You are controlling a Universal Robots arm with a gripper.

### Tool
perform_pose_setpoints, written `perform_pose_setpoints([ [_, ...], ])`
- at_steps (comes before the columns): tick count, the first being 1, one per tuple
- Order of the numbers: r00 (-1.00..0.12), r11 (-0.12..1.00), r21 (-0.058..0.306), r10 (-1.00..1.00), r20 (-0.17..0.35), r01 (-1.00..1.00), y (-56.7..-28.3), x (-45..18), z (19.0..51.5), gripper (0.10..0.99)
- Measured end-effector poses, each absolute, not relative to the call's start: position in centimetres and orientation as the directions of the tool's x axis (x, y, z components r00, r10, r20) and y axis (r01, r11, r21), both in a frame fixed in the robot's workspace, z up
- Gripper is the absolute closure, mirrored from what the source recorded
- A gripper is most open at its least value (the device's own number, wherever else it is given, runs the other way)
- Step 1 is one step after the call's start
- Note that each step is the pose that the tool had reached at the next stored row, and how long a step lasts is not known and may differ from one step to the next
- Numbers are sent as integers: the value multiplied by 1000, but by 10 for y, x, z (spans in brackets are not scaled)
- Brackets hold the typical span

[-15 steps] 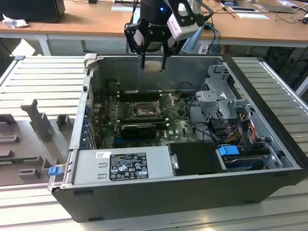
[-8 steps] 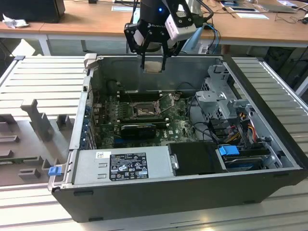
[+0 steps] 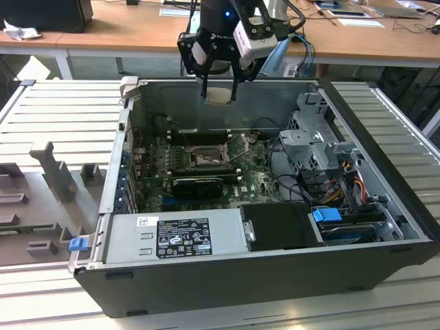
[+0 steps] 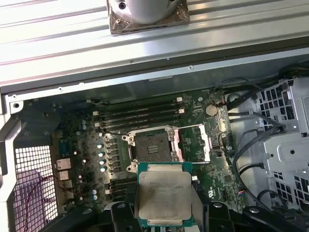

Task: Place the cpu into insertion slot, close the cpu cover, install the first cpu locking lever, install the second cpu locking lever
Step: 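Place the cpu into insertion slot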

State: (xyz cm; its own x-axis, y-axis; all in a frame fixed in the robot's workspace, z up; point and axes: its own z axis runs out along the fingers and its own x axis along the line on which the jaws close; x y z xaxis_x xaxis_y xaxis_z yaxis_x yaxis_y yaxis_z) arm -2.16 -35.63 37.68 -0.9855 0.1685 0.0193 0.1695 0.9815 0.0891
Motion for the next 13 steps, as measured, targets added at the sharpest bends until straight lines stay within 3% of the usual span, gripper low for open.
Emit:
perform_pose_setpoints([
  [13, -977, 973, 89, 213, 19, 214, -356, -22, 377, 561],
])
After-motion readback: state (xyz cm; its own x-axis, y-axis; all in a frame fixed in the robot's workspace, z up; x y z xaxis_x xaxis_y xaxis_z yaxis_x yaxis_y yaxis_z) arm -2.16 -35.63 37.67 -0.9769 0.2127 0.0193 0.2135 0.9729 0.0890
